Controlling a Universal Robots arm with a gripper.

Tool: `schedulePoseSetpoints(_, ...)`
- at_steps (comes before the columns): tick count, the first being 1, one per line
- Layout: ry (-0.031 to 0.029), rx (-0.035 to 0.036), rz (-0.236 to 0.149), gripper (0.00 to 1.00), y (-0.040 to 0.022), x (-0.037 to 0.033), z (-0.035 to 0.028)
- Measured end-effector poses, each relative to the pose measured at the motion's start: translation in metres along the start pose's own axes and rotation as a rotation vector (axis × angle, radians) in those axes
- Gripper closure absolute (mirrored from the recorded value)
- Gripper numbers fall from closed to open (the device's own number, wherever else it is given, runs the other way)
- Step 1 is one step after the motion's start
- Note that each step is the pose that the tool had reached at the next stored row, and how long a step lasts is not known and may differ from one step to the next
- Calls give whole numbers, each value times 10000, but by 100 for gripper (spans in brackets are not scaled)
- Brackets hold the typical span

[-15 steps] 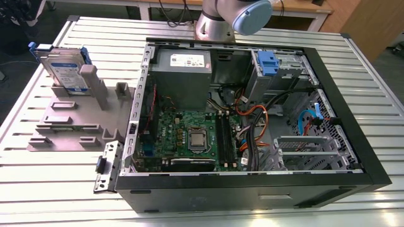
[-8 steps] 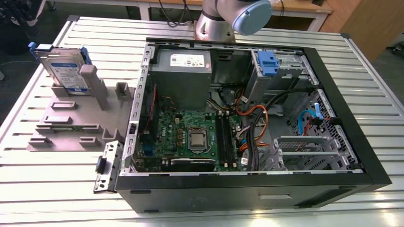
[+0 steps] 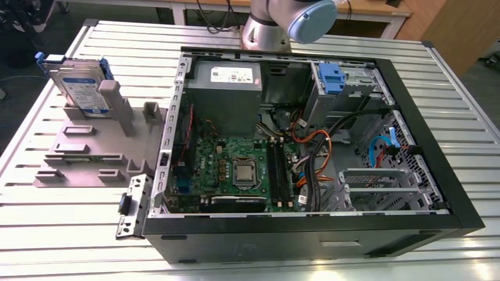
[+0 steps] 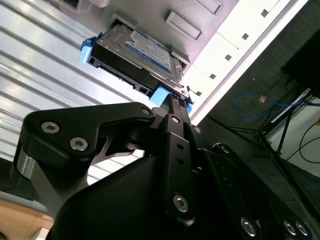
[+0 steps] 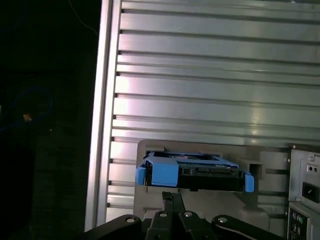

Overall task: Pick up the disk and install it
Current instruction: 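Pick up the disk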

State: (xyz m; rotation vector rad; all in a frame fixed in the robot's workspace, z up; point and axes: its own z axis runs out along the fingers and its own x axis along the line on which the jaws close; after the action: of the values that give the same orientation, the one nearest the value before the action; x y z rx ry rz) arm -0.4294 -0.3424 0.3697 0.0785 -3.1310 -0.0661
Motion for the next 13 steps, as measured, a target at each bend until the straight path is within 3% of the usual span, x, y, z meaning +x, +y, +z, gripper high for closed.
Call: schedulePoseSetpoints(13,39,7,-913,89,0,0,0)
